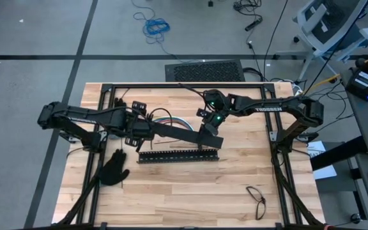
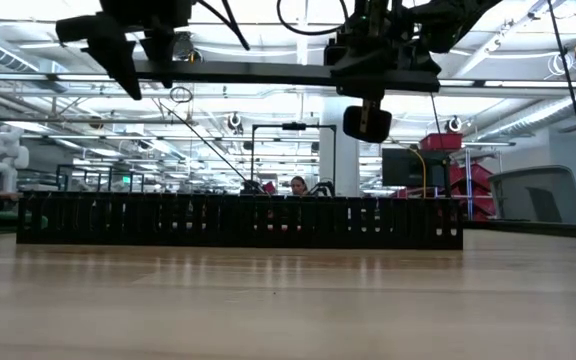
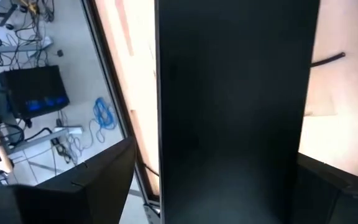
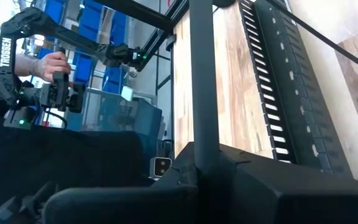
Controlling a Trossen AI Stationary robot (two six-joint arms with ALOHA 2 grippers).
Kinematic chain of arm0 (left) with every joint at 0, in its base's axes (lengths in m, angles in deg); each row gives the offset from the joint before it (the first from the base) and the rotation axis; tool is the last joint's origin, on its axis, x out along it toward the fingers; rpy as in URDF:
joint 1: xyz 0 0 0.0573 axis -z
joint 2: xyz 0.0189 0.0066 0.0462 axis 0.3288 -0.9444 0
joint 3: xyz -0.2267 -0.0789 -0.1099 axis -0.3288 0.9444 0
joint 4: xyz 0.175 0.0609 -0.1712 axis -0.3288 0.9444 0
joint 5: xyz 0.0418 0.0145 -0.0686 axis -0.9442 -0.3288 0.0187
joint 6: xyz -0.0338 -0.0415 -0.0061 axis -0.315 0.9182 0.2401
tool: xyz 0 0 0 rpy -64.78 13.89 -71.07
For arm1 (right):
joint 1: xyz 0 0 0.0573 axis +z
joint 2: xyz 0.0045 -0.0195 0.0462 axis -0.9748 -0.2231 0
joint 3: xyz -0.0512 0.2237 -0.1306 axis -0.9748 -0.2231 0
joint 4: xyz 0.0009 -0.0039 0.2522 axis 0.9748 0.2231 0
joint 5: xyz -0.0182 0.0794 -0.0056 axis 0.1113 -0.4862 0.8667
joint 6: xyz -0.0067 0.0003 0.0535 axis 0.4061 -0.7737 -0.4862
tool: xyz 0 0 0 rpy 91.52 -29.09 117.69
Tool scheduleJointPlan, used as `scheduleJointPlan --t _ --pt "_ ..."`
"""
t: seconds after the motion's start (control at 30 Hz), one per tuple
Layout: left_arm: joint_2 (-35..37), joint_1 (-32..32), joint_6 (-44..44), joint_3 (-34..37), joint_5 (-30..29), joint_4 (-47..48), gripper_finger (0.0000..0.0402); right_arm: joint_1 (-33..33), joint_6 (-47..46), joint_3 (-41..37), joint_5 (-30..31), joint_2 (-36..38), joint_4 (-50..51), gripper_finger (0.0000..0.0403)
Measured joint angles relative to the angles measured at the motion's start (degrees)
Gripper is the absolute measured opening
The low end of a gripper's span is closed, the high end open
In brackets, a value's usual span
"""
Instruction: Ziptie cables
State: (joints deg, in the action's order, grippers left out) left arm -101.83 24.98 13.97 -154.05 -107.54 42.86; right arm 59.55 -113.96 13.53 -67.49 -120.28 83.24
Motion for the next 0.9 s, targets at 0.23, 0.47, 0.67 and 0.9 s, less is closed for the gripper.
scheduleJointPlan --t 0.23,0.47,0.67,0.9 --pt "0.0 0.0 -0.05 0.0 -0.3 -0.05 0.0327 0.0 -0.12 0.0 -1.2 0.0 -0.64 0.0001" --pt "0.0 0.0 -0.24 0.0 -6.45 -0.01 0.0312 -0.02 -0.14 0.0 -1.18 0.0 -0.73 0.0001" --pt "0.0 0.0 -0.31 0.0 -6.89 0.02 0.0263 0.0 -0.25 0.0 -1.22 0.0 -0.79 0.0001" --pt "0.0 0.04 -1.38 0.07 -6.99 0.44 0.0222 0.0 -1.04 0.02 -1.31 0.0 -1.82 0.0003"
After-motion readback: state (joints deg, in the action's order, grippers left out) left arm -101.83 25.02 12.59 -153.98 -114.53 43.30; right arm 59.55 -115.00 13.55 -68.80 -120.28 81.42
